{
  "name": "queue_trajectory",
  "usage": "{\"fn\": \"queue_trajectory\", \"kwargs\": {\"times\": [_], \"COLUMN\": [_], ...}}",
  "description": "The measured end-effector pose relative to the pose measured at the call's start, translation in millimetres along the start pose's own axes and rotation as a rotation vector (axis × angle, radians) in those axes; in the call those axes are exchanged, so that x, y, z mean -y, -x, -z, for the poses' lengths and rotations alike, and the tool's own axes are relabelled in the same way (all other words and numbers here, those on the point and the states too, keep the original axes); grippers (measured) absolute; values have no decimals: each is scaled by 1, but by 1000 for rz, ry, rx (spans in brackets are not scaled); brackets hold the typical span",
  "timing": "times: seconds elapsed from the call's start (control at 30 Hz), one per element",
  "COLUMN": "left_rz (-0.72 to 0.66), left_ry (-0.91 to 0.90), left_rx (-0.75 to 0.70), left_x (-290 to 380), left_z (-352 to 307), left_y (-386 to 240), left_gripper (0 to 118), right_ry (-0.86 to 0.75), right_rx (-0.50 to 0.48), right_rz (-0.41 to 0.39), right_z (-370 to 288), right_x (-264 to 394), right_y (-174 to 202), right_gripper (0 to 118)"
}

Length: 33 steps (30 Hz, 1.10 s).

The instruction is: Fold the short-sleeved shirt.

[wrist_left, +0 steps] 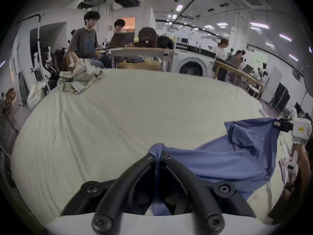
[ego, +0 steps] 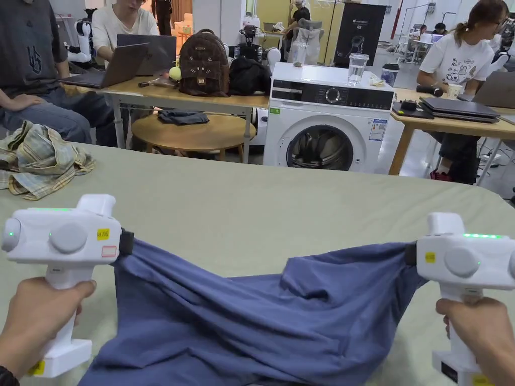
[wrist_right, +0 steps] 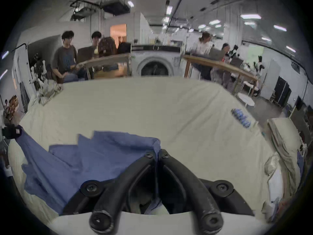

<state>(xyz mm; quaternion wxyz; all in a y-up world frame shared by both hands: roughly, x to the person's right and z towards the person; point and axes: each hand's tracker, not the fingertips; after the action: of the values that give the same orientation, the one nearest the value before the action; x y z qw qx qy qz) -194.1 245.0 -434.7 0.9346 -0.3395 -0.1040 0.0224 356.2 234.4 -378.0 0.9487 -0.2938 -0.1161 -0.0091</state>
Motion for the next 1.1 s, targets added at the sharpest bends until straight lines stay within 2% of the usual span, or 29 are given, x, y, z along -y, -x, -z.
{"fn": "queue_trajectory", "kwargs": {"times": [0.23,0.4,0.57,0.77,1.1], "left_rz": [-24,-16,-1,38,1], "left_ry": [-142,-205,-268,-312,-375], "left_rx": [-50,-80,-101,-126,-144], "left_x": [-44,-87,-140,-182,-254], "left_z": [-67,-101,-124,-130,-123], "left_y": [14,20,18,12,17], "left_gripper": [0,0,0,0,0], "right_ry": [-151,-238,-318,-365,-425], "right_rx": [29,16,38,74,90], "right_rz": [14,18,-14,10,22], "right_z": [-60,-105,-130,-133,-122], "right_x": [-45,-79,-124,-175,-254], "right_y": [-23,-16,-2,6,13], "right_gripper": [0,0,0,0,0]}}
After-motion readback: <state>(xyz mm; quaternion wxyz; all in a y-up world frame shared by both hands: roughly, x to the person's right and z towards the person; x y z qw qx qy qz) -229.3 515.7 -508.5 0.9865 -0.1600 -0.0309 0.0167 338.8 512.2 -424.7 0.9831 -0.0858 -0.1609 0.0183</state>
